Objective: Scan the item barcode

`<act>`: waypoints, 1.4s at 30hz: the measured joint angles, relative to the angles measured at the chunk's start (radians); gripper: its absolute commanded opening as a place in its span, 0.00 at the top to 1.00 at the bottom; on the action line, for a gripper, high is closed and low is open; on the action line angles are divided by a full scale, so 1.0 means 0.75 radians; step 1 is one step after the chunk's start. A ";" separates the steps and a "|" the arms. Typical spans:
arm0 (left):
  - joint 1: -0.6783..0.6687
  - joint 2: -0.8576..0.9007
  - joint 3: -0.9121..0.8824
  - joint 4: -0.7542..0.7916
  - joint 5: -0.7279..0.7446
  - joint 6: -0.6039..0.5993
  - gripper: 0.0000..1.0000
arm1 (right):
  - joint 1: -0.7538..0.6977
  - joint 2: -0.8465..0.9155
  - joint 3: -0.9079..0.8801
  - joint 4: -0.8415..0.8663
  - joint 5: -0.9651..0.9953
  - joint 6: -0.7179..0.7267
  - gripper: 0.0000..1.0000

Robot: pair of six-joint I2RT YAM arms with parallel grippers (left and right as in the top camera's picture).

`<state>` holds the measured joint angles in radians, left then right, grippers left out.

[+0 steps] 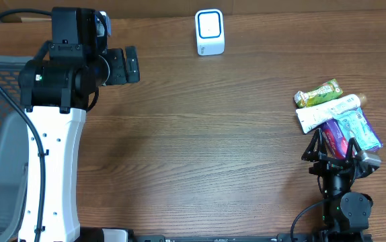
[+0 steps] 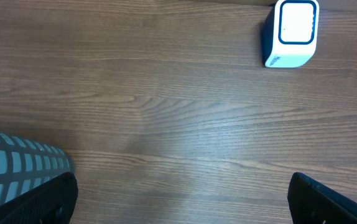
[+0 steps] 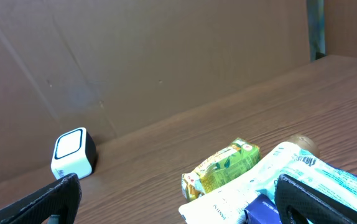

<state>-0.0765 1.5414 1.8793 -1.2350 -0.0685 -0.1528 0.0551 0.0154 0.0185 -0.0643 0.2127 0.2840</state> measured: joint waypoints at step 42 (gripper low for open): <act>0.063 -1.343 -1.992 1.789 0.312 0.389 0.01 | 0.000 -0.001 0.000 -0.004 -0.005 -0.001 0.00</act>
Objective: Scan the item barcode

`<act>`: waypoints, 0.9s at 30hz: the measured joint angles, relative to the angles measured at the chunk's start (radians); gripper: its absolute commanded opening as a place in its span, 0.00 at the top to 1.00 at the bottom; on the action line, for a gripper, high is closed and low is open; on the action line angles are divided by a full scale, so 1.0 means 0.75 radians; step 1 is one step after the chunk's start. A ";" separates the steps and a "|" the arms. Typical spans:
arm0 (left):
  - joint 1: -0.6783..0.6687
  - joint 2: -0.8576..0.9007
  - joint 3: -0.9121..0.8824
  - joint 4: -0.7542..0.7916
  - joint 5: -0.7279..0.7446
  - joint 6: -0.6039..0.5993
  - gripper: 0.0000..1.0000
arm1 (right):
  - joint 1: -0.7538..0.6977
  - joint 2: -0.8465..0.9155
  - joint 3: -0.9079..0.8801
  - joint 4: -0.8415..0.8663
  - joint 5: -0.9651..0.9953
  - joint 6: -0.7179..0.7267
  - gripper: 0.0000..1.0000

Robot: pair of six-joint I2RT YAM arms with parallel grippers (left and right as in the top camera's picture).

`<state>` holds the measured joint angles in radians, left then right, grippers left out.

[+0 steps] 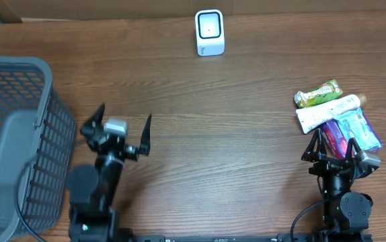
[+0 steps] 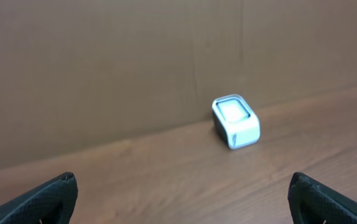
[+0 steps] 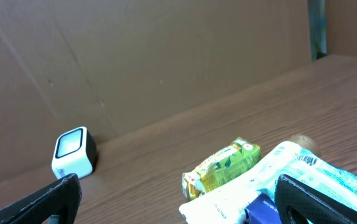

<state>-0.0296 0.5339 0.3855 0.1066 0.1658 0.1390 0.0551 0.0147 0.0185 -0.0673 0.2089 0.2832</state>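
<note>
The white scanner (image 1: 210, 31) stands upright at the back middle of the table, also seen as the scanner (image 2: 236, 121) and the scanner (image 3: 73, 152). The items lie heaped at the right: a green packet (image 1: 319, 93), a white packet (image 1: 327, 111), a purple packet (image 1: 334, 134) and a light blue pouch (image 1: 359, 128). My right gripper (image 1: 332, 144) is open just in front of the heap, the green packet (image 3: 222, 168) and white packet (image 3: 253, 190) ahead of it. My left gripper (image 1: 120, 126) is open and empty at the front left, facing the scanner from far off.
A grey mesh basket (image 1: 18, 81) fills the left edge of the table, next to my left arm. A brown cardboard wall (image 2: 166, 56) runs behind the scanner. Bare wood table (image 1: 213, 134) lies between the arms.
My left arm was stretched out high over the back left of the table, camera looking down. Now it sits low at the front left, gripper open. The right arm and the items have not moved.
</note>
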 measured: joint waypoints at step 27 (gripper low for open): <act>0.041 -0.690 -0.502 -0.223 -0.006 0.203 0.00 | 0.000 0.000 0.000 -0.001 0.000 -0.001 0.00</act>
